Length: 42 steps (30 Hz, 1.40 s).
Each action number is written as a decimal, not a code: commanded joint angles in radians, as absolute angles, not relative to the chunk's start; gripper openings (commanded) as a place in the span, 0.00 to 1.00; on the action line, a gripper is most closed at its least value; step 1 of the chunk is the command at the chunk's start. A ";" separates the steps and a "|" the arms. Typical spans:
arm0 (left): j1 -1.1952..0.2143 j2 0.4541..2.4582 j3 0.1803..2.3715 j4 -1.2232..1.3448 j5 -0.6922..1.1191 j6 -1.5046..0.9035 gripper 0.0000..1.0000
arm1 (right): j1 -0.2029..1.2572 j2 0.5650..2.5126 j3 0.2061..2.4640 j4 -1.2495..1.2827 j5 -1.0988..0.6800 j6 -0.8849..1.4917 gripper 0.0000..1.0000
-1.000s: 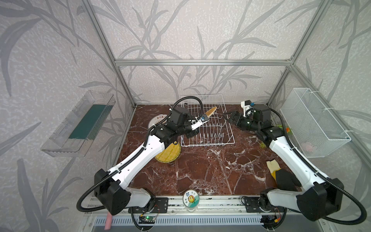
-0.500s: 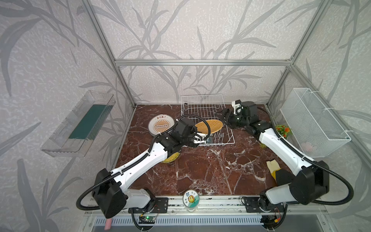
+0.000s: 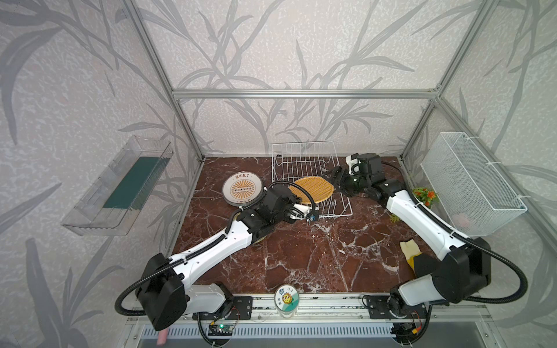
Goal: Unload the plates from the dish rack
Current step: Place the plate among the plates.
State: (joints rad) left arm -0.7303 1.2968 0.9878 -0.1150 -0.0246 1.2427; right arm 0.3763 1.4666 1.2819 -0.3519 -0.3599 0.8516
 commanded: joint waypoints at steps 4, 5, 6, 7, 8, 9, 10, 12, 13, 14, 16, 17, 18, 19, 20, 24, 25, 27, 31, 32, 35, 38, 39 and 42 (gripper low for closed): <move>-0.732 1.261 0.988 -0.005 -0.042 1.269 0.00 | 0.365 1.437 1.279 -0.368 -0.380 0.839 0.83; -0.732 1.260 0.989 -0.006 -0.035 1.269 0.00 | 0.366 1.447 1.273 -0.345 -0.397 0.852 0.82; -0.732 1.261 0.988 -0.006 -0.030 1.269 0.00 | 0.368 1.457 1.273 -0.333 -0.408 0.858 0.81; -0.732 1.261 0.988 -0.010 -0.027 1.270 0.00 | 0.370 1.467 1.277 -0.325 -0.414 0.863 0.79; -0.733 1.262 0.985 -0.014 -0.025 1.273 0.00 | 0.373 1.478 1.281 -0.315 -0.421 0.868 0.78; -0.732 1.262 0.983 -0.015 -0.023 1.275 0.00 | 0.374 1.487 1.288 -0.310 -0.431 0.871 0.76; -0.732 1.261 0.981 -0.016 -0.023 1.276 0.00 | 0.376 1.500 1.295 -0.308 -0.443 0.875 0.74; -0.732 1.258 0.978 -0.017 -0.022 1.275 0.00 | 0.377 1.525 1.312 -0.315 -0.459 0.876 0.69; -0.732 1.257 0.977 -0.016 -0.021 1.273 0.00 | 0.376 1.534 1.318 -0.320 -0.464 0.876 0.66; -0.732 1.256 0.976 -0.016 -0.021 1.272 0.00 | 0.377 1.543 1.320 -0.321 -0.467 0.878 0.62; -0.731 1.256 0.976 -0.013 -0.020 1.266 0.00 | 0.377 1.552 1.320 -0.314 -0.475 0.882 0.57; -0.732 1.256 0.976 -0.011 -0.020 1.265 0.00 | 0.377 1.558 1.317 -0.308 -0.478 0.885 0.54; -0.731 1.257 0.975 -0.010 -0.019 1.264 0.00 | 0.377 1.561 1.315 -0.298 -0.485 0.889 0.51; -0.731 1.259 0.973 -0.010 -0.016 1.260 0.00 | 0.377 1.566 1.312 -0.288 -0.493 0.893 0.47; -0.730 1.261 0.972 -0.008 -0.016 1.255 0.00 | 0.377 1.569 1.311 -0.276 -0.499 0.897 0.42; -0.731 1.268 0.969 -0.004 -0.015 1.247 0.00 | 0.377 1.577 1.306 -0.238 -0.523 0.918 0.28; -0.731 1.268 0.966 -0.006 -0.015 1.246 0.00 | 0.377 1.577 1.304 -0.228 -0.527 0.923 0.25; -0.730 1.271 0.966 -0.008 -0.018 1.243 0.00 | 0.376 1.577 1.302 -0.213 -0.531 0.932 0.21; -0.731 1.272 0.948 0.030 -0.036 1.209 0.00 | 0.371 1.579 1.289 -0.165 -0.551 0.963 0.00; -0.730 1.269 0.947 0.032 -0.037 1.190 0.00 | 0.368 1.577 1.280 -0.148 -0.554 0.974 0.00; -0.729 1.256 0.931 0.049 -0.033 1.150 0.14 | 0.357 1.558 1.252 -0.092 -0.549 0.995 0.00; -0.725 1.240 0.939 -0.013 -0.017 1.064 0.62 | 0.342 1.532 1.237 -0.058 -0.537 0.986 0.00; -0.723 1.232 0.941 -0.040 -0.008 1.033 0.87 | 0.336 1.522 1.232 -0.046 -0.536 0.977 0.00; -0.711 1.196 0.936 -0.122 0.045 0.934 0.99 | 0.306 1.487 1.213 -0.021 -0.525 0.936 0.00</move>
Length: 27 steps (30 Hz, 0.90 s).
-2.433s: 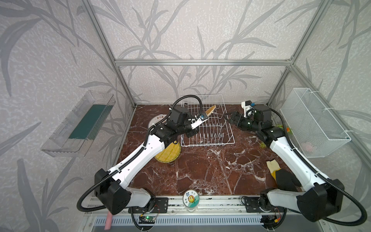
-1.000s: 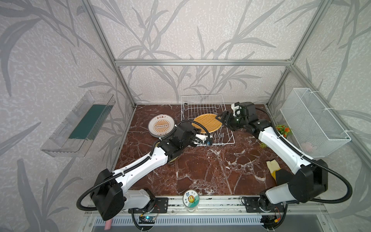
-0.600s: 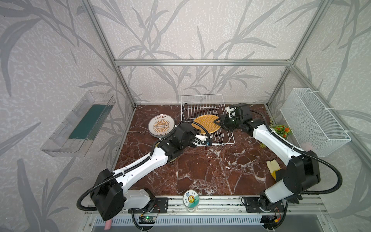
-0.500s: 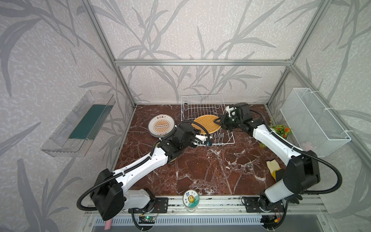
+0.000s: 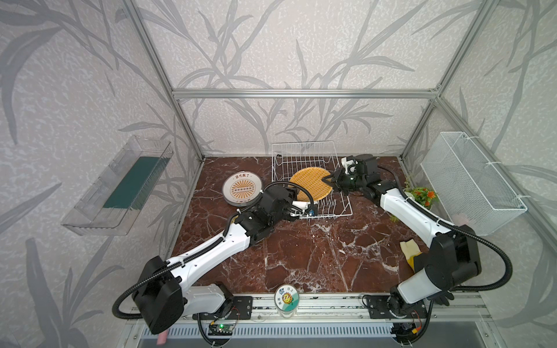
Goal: Unload the plates from the dish rack
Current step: Place the plate among the plates.
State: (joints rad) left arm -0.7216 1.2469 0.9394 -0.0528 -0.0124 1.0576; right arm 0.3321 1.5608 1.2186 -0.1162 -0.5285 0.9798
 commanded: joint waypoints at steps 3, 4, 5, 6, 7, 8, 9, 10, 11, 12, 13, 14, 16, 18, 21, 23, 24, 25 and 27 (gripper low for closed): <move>-0.659 1.143 0.934 -0.169 0.177 0.757 0.99 | 0.269 1.447 1.167 0.059 -0.540 0.900 0.00; -0.616 1.124 0.934 -0.174 0.251 0.664 0.99 | 0.257 1.433 1.148 0.088 -0.550 0.872 0.00; -0.564 1.107 0.936 -0.167 0.336 0.560 0.99 | 0.248 1.420 1.134 0.117 -0.559 0.830 0.00; -0.523 1.099 0.934 -0.148 0.389 0.464 0.99 | 0.244 1.410 1.123 0.134 -0.573 0.789 0.00; -0.479 1.095 0.936 -0.121 0.442 0.355 0.99 | 0.242 1.398 1.113 0.142 -0.584 0.729 0.00; -0.442 1.099 0.942 -0.103 0.495 0.264 0.97 | 0.243 1.387 1.101 0.151 -0.594 0.672 0.00; -0.415 1.109 0.951 -0.093 0.533 0.193 0.96 | 0.243 1.378 1.087 0.169 -0.609 0.644 0.00; -0.390 1.126 0.963 -0.080 0.577 0.117 0.96 | 0.243 1.370 1.069 0.192 -0.629 0.579 0.00; -0.374 1.149 0.976 -0.069 0.614 0.053 0.95 | 0.243 1.364 1.050 0.221 -0.658 0.539 0.00; -0.362 1.171 0.987 -0.065 0.645 0.011 0.95 | 0.244 1.360 1.034 0.249 -0.682 0.515 0.00; -0.354 1.196 0.997 -0.053 0.677 -0.034 0.94 | 0.244 1.353 1.016 0.272 -0.701 0.495 0.00; -0.346 1.223 1.000 -0.025 0.720 -0.080 0.94 | 0.245 1.348 0.999 0.304 -0.724 0.478 0.00; -0.334 1.275 0.996 0.062 0.813 -0.176 0.90 | 0.250 1.336 0.965 0.367 -0.752 0.456 0.00; -0.327 1.333 0.994 0.153 0.901 -0.267 0.85 | 0.258 1.329 0.951 0.385 -0.776 0.422 0.00; -0.325 1.406 1.013 0.221 1.001 -0.346 0.75 | 0.280 1.322 0.940 0.398 -0.804 0.376 0.00; -0.325 1.441 1.030 0.227 1.043 -0.363 0.69 | 0.291 1.322 0.939 0.402 -0.820 0.356 0.00; -0.326 1.447 1.034 0.226 1.050 -0.363 0.68 | 0.293 1.322 0.937 0.402 -0.821 0.352 0.00; -0.327 1.450 1.037 0.224 1.054 -0.361 0.65 | 0.295 1.322 0.935 0.403 -0.823 0.350 0.00; -0.327 1.448 1.043 0.201 1.045 -0.341 0.63 | 0.298 1.325 0.930 0.420 -0.835 0.352 0.00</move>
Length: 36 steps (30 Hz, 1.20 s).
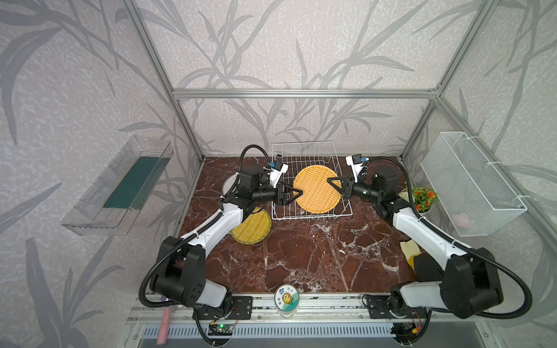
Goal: Unload the plates from the dish rack
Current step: Place the plate among the plates.
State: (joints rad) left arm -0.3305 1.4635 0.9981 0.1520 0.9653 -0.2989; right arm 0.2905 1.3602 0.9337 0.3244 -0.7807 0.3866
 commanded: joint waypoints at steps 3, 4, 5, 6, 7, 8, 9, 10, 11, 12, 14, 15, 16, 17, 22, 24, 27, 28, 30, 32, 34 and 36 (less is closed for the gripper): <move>-0.326 1.442 1.051 0.172 1.037 -0.313 0.52 | 0.308 1.334 0.927 0.442 -0.853 0.349 0.00; -0.328 1.442 1.052 0.175 1.040 -0.314 0.47 | 0.312 1.340 0.929 0.443 -0.857 0.348 0.00; -0.328 1.443 1.052 0.173 1.043 -0.314 0.41 | 0.314 1.344 0.930 0.445 -0.857 0.349 0.00; -0.328 1.443 1.053 0.171 1.047 -0.315 0.36 | 0.316 1.348 0.928 0.451 -0.857 0.352 0.00; -0.328 1.442 1.052 0.165 1.051 -0.312 0.30 | 0.316 1.351 0.927 0.459 -0.853 0.356 0.00; -0.328 1.441 1.052 0.159 1.054 -0.309 0.22 | 0.316 1.354 0.924 0.463 -0.850 0.356 0.00; -0.328 1.438 1.051 0.153 1.053 -0.308 0.17 | 0.316 1.355 0.923 0.462 -0.848 0.356 0.00; -0.328 1.434 1.051 0.147 1.055 -0.305 0.12 | 0.316 1.357 0.923 0.463 -0.848 0.356 0.00; -0.328 1.430 1.050 0.141 1.054 -0.304 0.09 | 0.316 1.360 0.923 0.464 -0.848 0.356 0.00; -0.328 1.426 1.049 0.134 1.054 -0.301 0.06 | 0.316 1.362 0.923 0.462 -0.849 0.356 0.00; -0.327 1.413 1.051 0.109 1.043 -0.294 0.00 | 0.316 1.364 0.923 0.456 -0.842 0.359 0.24; -0.327 1.406 1.051 0.096 1.038 -0.292 0.00 | 0.316 1.362 0.923 0.449 -0.840 0.358 0.36; -0.324 1.395 1.050 0.086 1.034 -0.297 0.00 | 0.316 1.357 0.926 0.436 -0.830 0.357 0.52; -0.320 1.383 1.044 0.083 1.029 -0.313 0.00 | 0.316 1.347 0.927 0.413 -0.811 0.347 0.76; -0.253 1.245 0.956 0.107 0.922 -0.461 0.00 | 0.307 1.261 0.936 0.229 -0.649 0.237 0.99; -0.213 1.171 0.922 0.048 0.848 -0.517 0.00 | 0.300 1.222 0.937 0.172 -0.601 0.189 0.99; -0.165 1.067 0.892 -0.115 0.730 -0.558 0.00 | 0.289 1.168 0.942 0.110 -0.550 0.144 0.99; -0.152 1.034 0.883 -0.160 0.695 -0.572 0.00 | 0.287 1.154 0.945 0.089 -0.540 0.131 0.99; -0.120 0.959 0.852 -0.240 0.628 -0.627 0.00 | 0.282 1.125 0.950 0.050 -0.524 0.101 0.99; -0.087 0.883 0.824 -0.314 0.561 -0.675 0.00 | 0.279 1.103 0.956 0.016 -0.516 0.082 0.99; -0.049 0.818 0.799 -0.387 0.507 -0.716 0.00 | 0.276 1.086 0.960 -0.014 -0.509 0.068 0.99; -0.003 0.763 0.773 -0.463 0.460 -0.756 0.00 | 0.273 1.070 0.958 -0.034 -0.507 0.064 0.99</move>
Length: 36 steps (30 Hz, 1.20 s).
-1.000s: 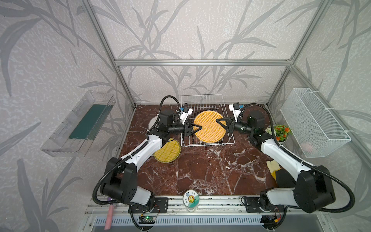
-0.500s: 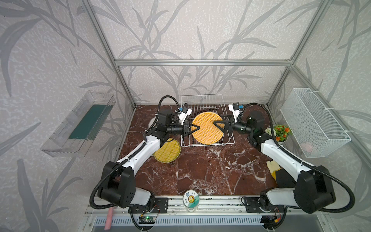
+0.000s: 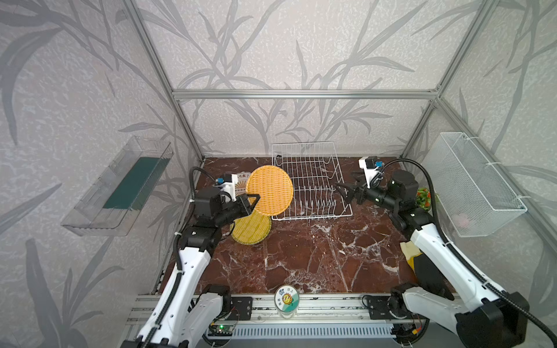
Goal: Unload the plates from the dish rack
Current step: Place the plate among the plates.
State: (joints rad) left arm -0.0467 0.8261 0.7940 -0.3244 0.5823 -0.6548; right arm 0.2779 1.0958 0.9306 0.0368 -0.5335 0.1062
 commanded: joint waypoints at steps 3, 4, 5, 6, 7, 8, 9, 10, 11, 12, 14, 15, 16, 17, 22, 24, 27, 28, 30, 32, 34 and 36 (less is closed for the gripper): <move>0.048 0.693 0.722 -0.509 0.425 -0.793 0.00 | 0.272 1.053 0.954 -0.047 -0.507 0.067 0.99; 0.064 0.675 0.707 -0.516 0.416 -0.803 0.00 | 0.272 1.050 0.952 -0.050 -0.509 0.069 0.99; 0.080 0.656 0.691 -0.524 0.409 -0.812 0.00 | 0.272 1.046 0.952 -0.053 -0.511 0.071 0.99; 0.097 0.640 0.673 -0.522 0.412 -0.821 0.00 | 0.271 1.044 0.953 -0.058 -0.513 0.072 0.99; 0.113 0.632 0.660 -0.522 0.415 -0.829 0.00 | 0.271 1.041 0.952 -0.062 -0.514 0.073 0.99; 0.125 0.629 0.644 -0.517 0.427 -0.839 0.00 | 0.270 1.039 0.953 -0.066 -0.515 0.073 0.99; 0.140 0.630 0.628 -0.510 0.440 -0.847 0.00 | 0.271 1.037 0.952 -0.068 -0.514 0.073 0.99; 0.147 0.633 0.614 -0.511 0.442 -0.855 0.00 | 0.270 1.035 0.952 -0.070 -0.514 0.073 0.99; 0.154 0.639 0.596 -0.505 0.445 -0.863 0.00 | 0.270 1.034 0.952 -0.073 -0.512 0.073 0.99; 0.160 0.641 0.576 -0.489 0.454 -0.868 0.00 | 0.270 1.032 0.952 -0.074 -0.511 0.073 0.99; 0.172 0.650 0.528 -0.423 0.484 -0.896 0.00 | 0.270 1.031 0.951 -0.075 -0.509 0.074 0.99; 0.178 0.659 0.506 -0.391 0.499 -0.908 0.00 | 0.270 1.031 0.951 -0.075 -0.509 0.075 0.99; 0.179 0.668 0.492 -0.359 0.512 -0.913 0.00 | 0.270 1.032 0.951 -0.077 -0.508 0.077 0.99; 0.181 0.680 0.477 -0.337 0.520 -0.914 0.00 | 0.270 1.032 0.951 -0.076 -0.508 0.079 0.99; 0.188 0.750 0.446 -0.249 0.531 -0.899 0.00 | 0.270 1.038 0.950 -0.073 -0.509 0.084 0.99; 0.192 0.784 0.434 -0.207 0.539 -0.903 0.00 | 0.270 1.040 0.951 -0.071 -0.510 0.088 0.99; 0.198 0.827 0.420 -0.161 0.546 -0.904 0.00 | 0.270 1.039 0.950 -0.071 -0.511 0.091 0.99; 0.199 0.837 0.418 -0.151 0.550 -0.905 0.00 | 0.270 1.038 0.950 -0.074 -0.511 0.091 0.99; 0.202 0.858 0.405 -0.117 0.560 -0.913 0.00 | 0.270 1.035 0.948 -0.076 -0.507 0.086 0.99; 0.203 0.880 0.388 -0.072 0.576 -0.931 0.00 | 0.271 1.035 0.948 -0.076 -0.508 0.085 0.99; 0.205 0.900 0.374 -0.035 0.591 -0.945 0.00 | 0.270 1.037 0.948 -0.075 -0.509 0.085 0.99; 0.205 0.912 0.368 -0.028 0.598 -0.946 0.00 | 0.270 1.037 0.948 -0.072 -0.511 0.085 0.99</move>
